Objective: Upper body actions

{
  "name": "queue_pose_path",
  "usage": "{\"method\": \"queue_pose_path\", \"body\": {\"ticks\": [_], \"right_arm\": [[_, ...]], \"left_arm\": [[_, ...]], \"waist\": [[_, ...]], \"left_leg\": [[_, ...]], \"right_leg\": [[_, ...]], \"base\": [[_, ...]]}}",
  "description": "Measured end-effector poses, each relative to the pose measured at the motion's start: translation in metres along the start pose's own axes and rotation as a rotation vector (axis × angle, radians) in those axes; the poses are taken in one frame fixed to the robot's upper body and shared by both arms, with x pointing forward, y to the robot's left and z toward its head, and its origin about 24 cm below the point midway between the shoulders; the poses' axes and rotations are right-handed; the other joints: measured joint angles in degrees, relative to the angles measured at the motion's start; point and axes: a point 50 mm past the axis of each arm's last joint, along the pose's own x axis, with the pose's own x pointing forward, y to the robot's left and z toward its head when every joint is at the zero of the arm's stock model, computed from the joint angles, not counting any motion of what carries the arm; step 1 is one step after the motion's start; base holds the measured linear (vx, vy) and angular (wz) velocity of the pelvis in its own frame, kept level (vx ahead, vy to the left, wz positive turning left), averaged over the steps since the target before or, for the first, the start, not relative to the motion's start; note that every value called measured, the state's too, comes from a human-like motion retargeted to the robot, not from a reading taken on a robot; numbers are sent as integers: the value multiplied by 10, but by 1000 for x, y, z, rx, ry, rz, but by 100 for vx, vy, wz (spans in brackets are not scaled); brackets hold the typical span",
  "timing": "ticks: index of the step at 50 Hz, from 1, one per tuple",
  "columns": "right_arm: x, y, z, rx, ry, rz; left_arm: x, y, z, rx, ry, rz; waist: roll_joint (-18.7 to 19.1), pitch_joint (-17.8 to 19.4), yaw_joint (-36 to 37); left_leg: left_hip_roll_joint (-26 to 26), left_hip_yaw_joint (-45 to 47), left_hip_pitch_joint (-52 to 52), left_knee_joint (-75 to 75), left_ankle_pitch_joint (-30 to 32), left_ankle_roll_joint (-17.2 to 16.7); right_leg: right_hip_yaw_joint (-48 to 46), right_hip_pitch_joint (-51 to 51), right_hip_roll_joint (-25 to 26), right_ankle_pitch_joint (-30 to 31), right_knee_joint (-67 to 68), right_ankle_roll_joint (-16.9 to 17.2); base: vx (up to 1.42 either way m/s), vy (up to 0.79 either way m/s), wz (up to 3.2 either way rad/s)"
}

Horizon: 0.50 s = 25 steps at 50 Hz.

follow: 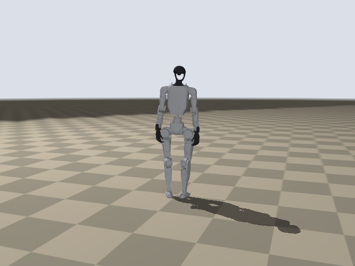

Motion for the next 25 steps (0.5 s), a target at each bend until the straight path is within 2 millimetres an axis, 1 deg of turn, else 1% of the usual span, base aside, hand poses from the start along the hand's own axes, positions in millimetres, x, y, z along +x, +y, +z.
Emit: {"method": "queue_pose_path", "body": {"ticks": [25], "right_arm": [[0, 1, 0, -10, 1, 1]], "left_arm": [[0, 0, 0, -3, 1, 0]], "waist": [[0, -2, -2]], "left_leg": [[-1, -1, -1, 0, 1, 1]], "right_leg": [[0, -1, 0, 1, 0, -1]], "base": [[0, 0, 0]]}}
